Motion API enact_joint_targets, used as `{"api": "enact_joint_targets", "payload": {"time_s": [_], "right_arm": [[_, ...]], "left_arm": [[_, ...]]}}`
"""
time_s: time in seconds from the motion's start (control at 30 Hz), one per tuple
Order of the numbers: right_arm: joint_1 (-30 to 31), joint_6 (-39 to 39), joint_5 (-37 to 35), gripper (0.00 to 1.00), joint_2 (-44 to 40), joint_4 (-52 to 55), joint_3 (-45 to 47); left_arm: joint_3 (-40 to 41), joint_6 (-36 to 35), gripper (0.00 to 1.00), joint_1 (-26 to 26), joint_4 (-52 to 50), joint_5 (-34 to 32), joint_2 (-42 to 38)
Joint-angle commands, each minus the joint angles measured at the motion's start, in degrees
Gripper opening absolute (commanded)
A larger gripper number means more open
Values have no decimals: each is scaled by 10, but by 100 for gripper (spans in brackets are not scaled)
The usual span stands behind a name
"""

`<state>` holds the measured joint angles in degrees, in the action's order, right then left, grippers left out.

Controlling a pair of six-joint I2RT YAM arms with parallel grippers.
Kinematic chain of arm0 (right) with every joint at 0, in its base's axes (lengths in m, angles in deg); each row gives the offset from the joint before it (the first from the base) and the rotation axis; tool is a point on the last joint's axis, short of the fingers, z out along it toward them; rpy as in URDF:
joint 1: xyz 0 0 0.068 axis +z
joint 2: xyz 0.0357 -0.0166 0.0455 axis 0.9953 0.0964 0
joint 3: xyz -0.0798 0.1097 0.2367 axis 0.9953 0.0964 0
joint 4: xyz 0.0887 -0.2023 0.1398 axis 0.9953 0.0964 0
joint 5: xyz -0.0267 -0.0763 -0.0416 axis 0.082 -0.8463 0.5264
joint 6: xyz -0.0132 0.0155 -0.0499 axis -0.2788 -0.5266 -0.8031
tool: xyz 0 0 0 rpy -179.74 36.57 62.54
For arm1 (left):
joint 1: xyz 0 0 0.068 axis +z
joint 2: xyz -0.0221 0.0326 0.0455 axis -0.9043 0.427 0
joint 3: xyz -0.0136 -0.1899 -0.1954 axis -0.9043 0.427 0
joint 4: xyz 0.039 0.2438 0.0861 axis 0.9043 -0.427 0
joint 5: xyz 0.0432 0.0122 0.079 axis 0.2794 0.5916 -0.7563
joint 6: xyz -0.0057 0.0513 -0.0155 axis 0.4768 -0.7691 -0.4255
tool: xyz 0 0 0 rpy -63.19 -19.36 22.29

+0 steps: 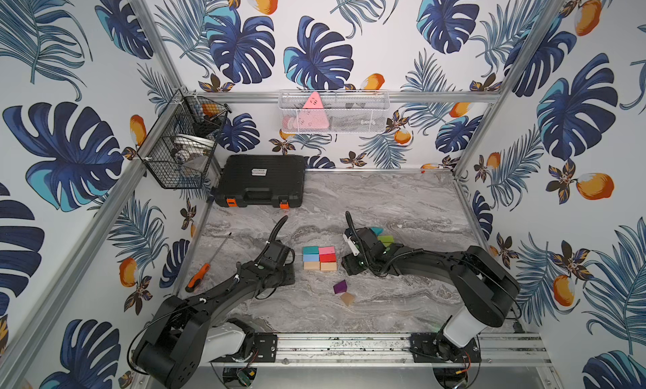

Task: Assemble a piece of candy with building blocks
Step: Assemble the building blocks at the center of the board.

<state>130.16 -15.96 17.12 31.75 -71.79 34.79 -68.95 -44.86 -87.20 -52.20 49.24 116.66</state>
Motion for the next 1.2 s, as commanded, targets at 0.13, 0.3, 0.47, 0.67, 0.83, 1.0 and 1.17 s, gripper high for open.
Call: {"api": "enact_joint_targets", "payload": {"time_s": [0.13, 0.3, 0.47, 0.67, 0.83, 1.0, 1.17], "right_arm": [[8, 4, 15, 71, 11, 9, 6], [13, 4, 20, 71, 26, 7, 0], [17, 4, 26, 71, 37, 0, -1], [17, 4, 27, 71, 43, -4, -1], [17, 5, 24, 71, 41, -2, -1], [17, 6, 21, 71, 38, 0, -2], [17, 7, 4, 71, 18, 2, 2]], "left_arm": [[-1, 3, 46, 1, 5, 4, 6], [-1, 3, 46, 0, 5, 4, 7], [0, 2, 46, 0, 5, 5, 6], [-1, 2, 45, 0, 6, 7, 10], [-1, 2, 45, 0, 6, 6, 6], [0, 2, 46, 0, 5, 5, 6], [-2, 4, 45, 0, -1, 0, -5]]}}
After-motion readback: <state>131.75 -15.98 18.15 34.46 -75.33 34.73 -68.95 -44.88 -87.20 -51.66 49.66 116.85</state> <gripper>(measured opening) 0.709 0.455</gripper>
